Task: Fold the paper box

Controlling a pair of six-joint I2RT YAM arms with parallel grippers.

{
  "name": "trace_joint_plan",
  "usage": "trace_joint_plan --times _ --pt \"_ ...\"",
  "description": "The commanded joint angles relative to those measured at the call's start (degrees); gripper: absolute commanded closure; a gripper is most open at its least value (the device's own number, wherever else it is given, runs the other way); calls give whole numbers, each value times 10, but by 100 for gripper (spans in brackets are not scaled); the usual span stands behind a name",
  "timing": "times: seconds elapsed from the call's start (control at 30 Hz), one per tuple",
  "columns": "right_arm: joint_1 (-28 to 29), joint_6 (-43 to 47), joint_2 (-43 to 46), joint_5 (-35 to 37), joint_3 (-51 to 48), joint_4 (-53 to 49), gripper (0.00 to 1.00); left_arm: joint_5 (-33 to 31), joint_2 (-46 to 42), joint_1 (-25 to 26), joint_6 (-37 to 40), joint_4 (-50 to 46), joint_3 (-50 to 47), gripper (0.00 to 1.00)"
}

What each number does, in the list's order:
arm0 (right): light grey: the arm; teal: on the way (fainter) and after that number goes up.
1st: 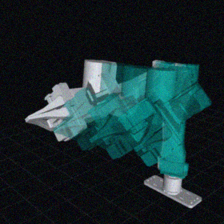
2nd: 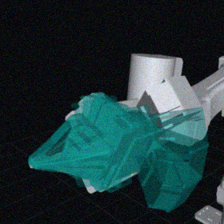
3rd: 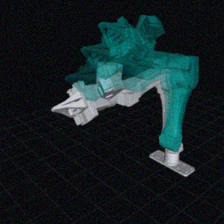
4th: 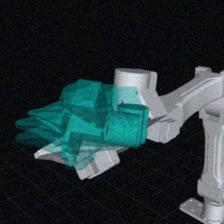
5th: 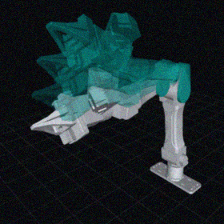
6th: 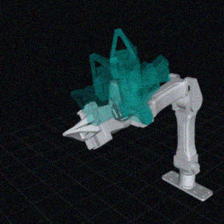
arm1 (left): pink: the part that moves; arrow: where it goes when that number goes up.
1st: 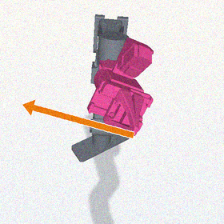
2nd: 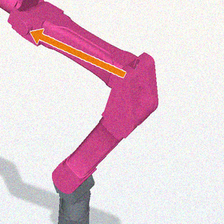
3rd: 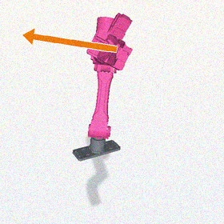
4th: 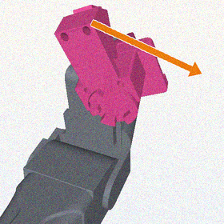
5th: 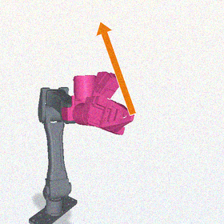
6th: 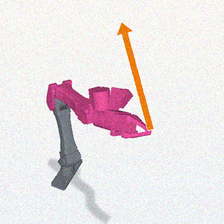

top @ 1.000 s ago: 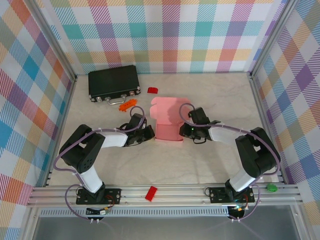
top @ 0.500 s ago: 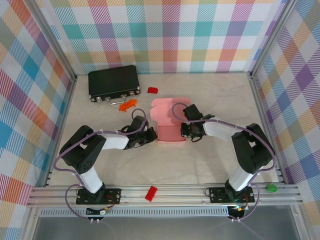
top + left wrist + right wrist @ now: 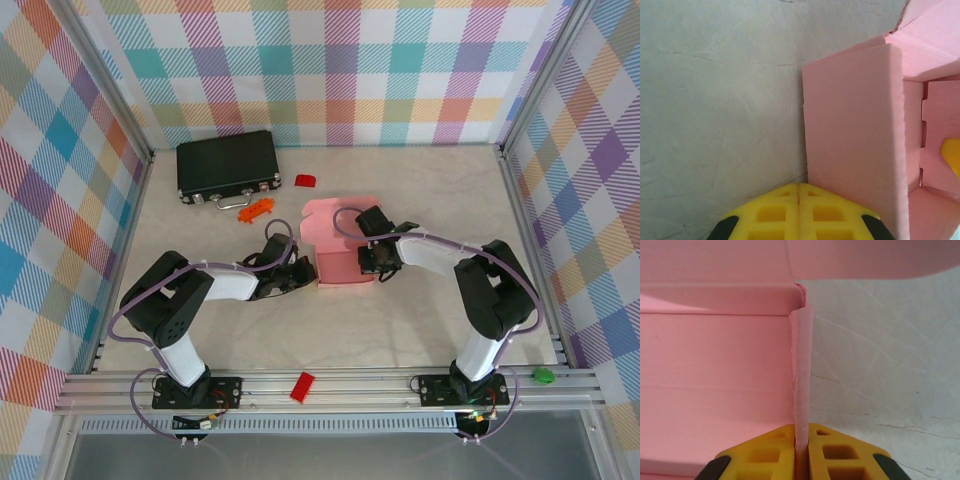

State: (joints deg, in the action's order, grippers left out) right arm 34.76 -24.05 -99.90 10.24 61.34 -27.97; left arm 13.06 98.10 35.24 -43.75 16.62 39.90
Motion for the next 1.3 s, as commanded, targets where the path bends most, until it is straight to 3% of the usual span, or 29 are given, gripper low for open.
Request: trace_joint_plan --times 0.0,0.5,1.27 --pt "15 7 -33 30 12 -42 87 24 10 14 -4 4 -6 100" --pt "22 -18 -72 96 30 -89 88 -46 -11 14 5 -66 1 100" --pt "36 -51 -121 148 52 -133 89 -51 -11 14 9 -77 9 100"
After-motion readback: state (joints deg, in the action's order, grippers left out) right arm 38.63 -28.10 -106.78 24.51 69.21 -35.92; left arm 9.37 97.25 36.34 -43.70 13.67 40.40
